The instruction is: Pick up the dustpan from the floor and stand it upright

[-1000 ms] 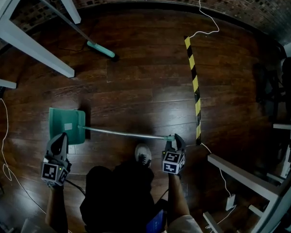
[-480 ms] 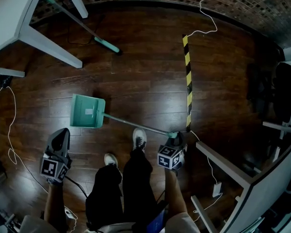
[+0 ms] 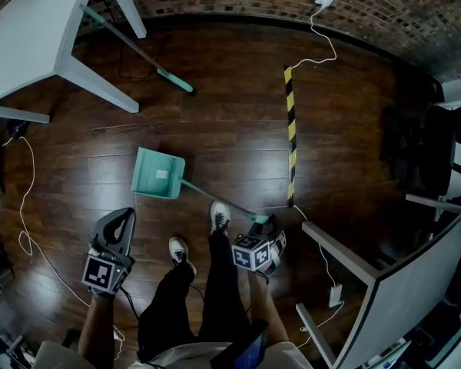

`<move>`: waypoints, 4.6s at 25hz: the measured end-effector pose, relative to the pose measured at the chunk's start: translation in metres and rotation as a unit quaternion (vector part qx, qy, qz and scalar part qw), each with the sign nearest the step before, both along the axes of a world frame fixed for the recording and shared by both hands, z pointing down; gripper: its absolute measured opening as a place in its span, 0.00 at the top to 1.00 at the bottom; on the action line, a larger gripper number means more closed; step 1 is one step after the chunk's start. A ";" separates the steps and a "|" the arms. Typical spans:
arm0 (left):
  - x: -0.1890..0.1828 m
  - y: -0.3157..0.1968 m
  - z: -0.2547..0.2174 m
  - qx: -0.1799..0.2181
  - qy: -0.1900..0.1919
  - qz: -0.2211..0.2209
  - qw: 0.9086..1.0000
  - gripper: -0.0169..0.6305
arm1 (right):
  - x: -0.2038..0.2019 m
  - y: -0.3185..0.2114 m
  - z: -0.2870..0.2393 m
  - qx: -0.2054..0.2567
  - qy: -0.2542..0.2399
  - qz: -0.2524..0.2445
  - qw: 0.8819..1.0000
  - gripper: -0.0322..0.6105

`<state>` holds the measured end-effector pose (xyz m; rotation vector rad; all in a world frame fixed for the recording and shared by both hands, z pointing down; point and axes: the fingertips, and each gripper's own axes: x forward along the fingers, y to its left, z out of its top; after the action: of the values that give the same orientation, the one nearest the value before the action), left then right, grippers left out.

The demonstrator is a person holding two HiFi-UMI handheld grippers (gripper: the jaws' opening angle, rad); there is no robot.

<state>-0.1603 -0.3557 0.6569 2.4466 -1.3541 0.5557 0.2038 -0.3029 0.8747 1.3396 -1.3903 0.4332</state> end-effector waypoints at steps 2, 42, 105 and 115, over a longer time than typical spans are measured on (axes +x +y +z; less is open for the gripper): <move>0.005 0.004 -0.017 0.005 0.010 0.000 1.000 0.99 | -0.018 0.002 -0.010 -0.018 -0.005 -0.017 1.000 0.68; -0.040 0.098 -0.229 0.141 0.057 -0.031 0.988 0.99 | -0.145 0.035 -0.303 0.159 -0.213 -0.073 0.961 0.96; 0.168 0.530 -0.329 0.205 0.039 -0.025 0.978 0.99 | -0.008 0.463 -0.530 0.330 -0.389 -0.175 0.842 0.98; 0.181 0.585 -0.344 0.203 0.003 0.005 0.979 0.99 | -0.008 0.505 -0.538 0.331 -0.442 -0.142 0.822 0.98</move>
<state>0.0205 0.2292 0.3128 2.7659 -1.5843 0.2936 0.1956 0.2024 0.3371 1.4861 -2.6688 0.3948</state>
